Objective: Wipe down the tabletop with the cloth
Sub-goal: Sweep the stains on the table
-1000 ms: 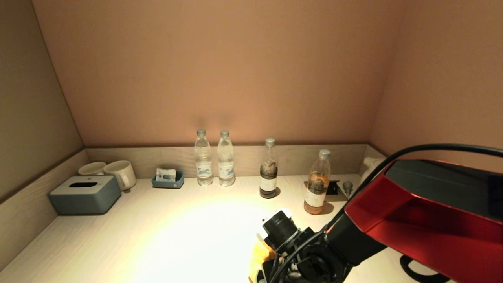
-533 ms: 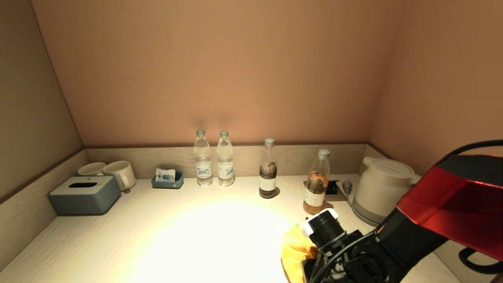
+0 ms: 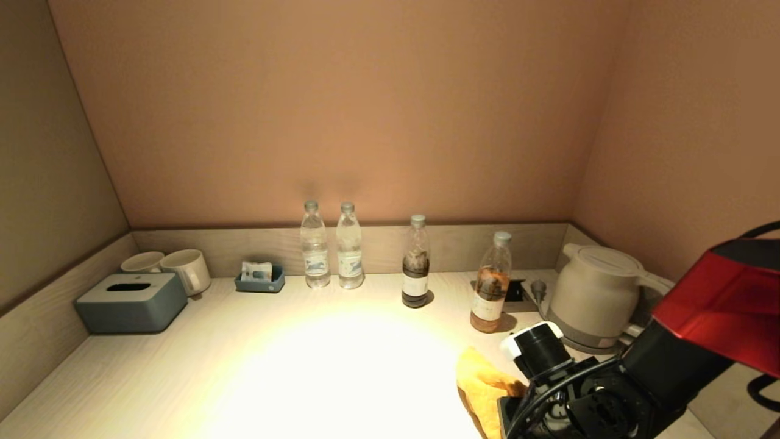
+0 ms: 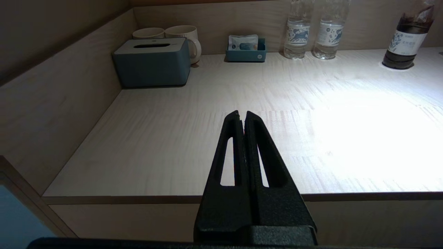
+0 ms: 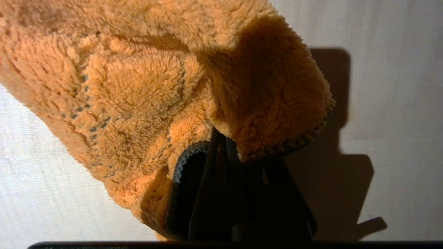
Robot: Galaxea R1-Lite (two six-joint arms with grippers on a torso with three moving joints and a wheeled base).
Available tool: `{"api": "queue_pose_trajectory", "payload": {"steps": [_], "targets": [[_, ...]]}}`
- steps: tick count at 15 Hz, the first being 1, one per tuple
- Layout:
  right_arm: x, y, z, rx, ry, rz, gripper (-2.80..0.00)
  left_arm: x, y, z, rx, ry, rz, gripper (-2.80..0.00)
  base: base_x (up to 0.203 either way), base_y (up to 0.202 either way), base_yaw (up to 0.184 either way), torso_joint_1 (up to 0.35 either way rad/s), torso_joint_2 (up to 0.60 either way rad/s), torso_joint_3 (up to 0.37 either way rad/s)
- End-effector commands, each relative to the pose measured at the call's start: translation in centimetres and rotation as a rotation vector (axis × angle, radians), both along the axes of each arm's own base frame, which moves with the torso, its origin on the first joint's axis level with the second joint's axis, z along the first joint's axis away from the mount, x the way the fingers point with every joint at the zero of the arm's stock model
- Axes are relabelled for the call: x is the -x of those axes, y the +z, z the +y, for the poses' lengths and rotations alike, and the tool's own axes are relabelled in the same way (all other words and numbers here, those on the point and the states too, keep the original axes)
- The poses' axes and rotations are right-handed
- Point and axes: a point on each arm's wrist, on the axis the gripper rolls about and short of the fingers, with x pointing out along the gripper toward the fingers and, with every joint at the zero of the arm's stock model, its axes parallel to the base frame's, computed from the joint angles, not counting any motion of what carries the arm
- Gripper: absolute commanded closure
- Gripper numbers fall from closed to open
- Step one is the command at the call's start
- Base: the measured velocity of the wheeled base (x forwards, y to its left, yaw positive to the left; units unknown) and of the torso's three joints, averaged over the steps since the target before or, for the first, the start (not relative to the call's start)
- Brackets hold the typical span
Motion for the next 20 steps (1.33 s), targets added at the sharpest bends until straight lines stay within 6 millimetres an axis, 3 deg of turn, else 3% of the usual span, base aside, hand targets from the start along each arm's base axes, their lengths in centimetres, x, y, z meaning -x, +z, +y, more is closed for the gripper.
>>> {"api": "queue_pose_trajectory", "payload": {"steps": [1,2,6,13,15,20], "targets": [[0.3,-0.2,-0.8,0.0,-0.037,0.013,0.0,0.0,0.0,0.0,0.0,0.0,0.001,0.0,0.0,0.0,0.0,0.0,0.0,0.0],[0.7,-0.3,-2.1,0.002,-0.092,0.033,0.0,0.0,0.0,0.0,0.0,0.0,0.001,0.0,0.0,0.0,0.0,0.0,0.0,0.0],[1.7,0.4,-3.5,0.01,-0.155,0.022,0.0,0.0,0.0,0.0,0.0,0.0,0.001,0.0,0.0,0.0,0.0,0.0,0.0,0.0],[3.1,1.1,-4.1,0.062,-0.187,-0.005,0.0,0.0,0.0,0.0,0.0,-0.001,0.001,0.0,0.0,0.0,0.0,0.0,0.0,0.0],[3.1,1.1,-4.2,0.062,-0.19,-0.006,0.0,0.0,0.0,0.0,0.0,0.0,0.001,0.0,0.0,0.0,0.0,0.0,0.0,0.0],[0.2,3.0,-3.4,0.032,-0.195,-0.125,0.0,0.0,0.0,0.0,-0.001,0.0,0.001,0.0,0.0,0.0,0.0,0.0,0.0,0.0]]}}
